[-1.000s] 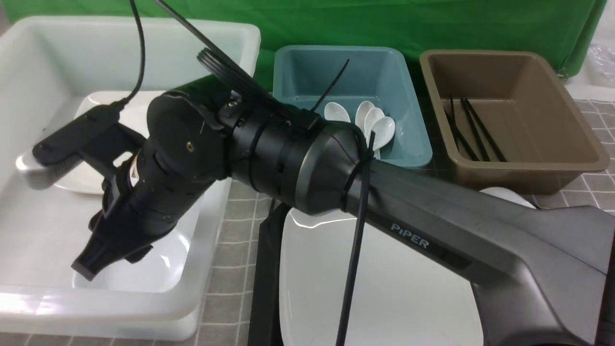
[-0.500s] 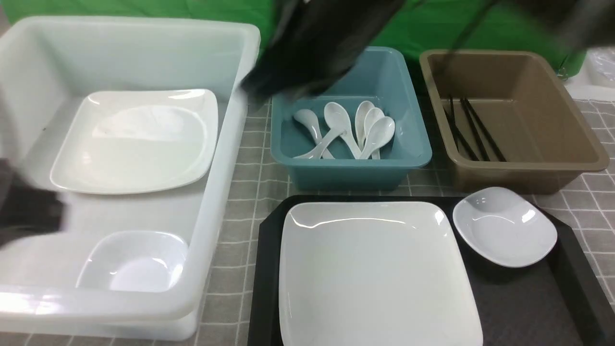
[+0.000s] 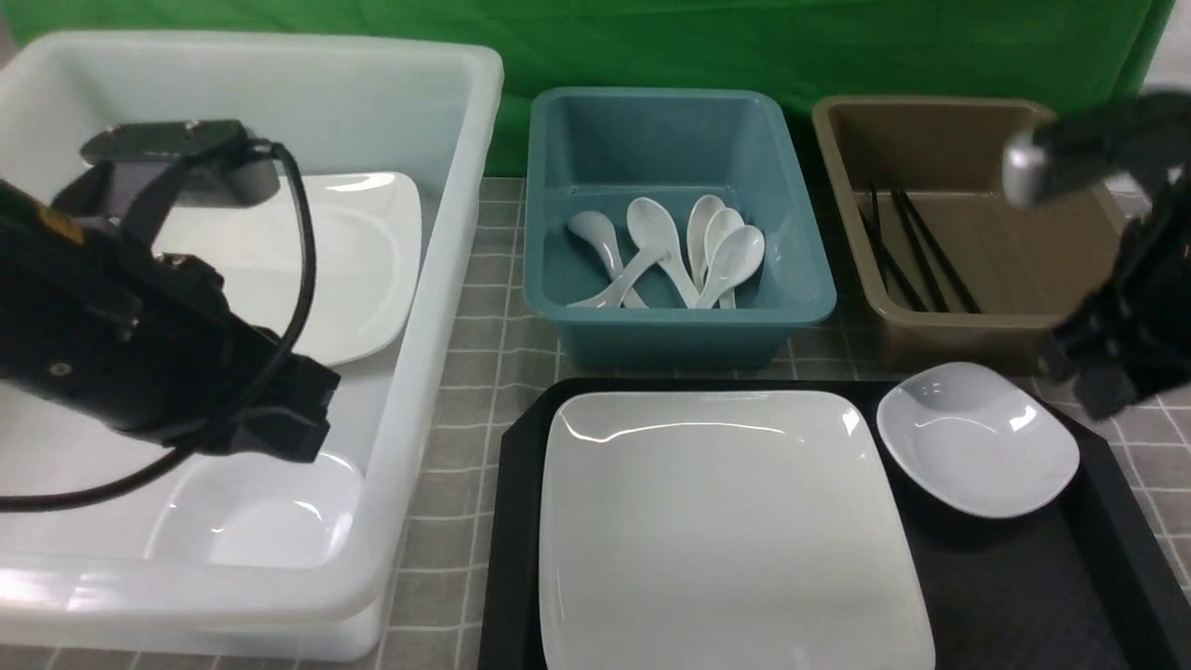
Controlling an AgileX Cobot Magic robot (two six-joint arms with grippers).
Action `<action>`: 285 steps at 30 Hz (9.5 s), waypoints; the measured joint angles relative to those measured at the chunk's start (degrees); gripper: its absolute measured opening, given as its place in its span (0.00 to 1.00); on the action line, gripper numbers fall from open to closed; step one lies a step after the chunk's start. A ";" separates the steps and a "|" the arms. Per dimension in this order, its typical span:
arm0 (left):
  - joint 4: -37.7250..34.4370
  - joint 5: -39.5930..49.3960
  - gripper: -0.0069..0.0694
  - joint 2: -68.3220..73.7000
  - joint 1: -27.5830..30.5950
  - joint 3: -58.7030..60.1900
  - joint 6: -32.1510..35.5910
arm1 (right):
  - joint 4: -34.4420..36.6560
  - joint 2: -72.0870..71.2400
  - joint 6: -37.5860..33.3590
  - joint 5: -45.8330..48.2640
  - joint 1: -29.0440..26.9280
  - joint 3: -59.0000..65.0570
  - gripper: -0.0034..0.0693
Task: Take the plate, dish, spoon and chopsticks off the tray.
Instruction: Use the right arm to grab a small plate from the dinner plate, then use the right arm to put the small plate into the large storage box on the left, then use the right arm to grab a plate from the dinner plate, then use the right arm to put the plate into the large storage box on the left
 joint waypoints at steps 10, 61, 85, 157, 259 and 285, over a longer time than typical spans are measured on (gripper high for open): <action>-0.12 -2.74 0.09 0.37 0.00 0.00 2.67 | 0.26 9.41 -6.32 -20.87 2.56 10.88 0.83; 12.63 -17.69 0.09 -0.66 -1.26 -3.59 -5.19 | 4.64 -4.34 -2.49 -39.66 32.38 -5.61 0.13; 2.85 -7.04 0.09 -11.82 26.67 0.74 -2.60 | 7.15 40.44 -3.14 -24.83 48.92 -45.12 0.17; 7.64 -29.29 0.09 31.87 9.48 0.66 -4.45 | -5.61 -6.19 2.57 0.94 23.92 -12.19 0.10; 4.82 -20.35 0.09 -9.63 17.14 4.51 -16.19 | 37.55 12.20 -1.15 -41.94 17.12 -29.69 0.12; 3.39 -17.63 0.09 -9.33 22.09 4.50 -8.69 | 37.98 53.89 12.97 -60.32 26.84 -56.95 0.12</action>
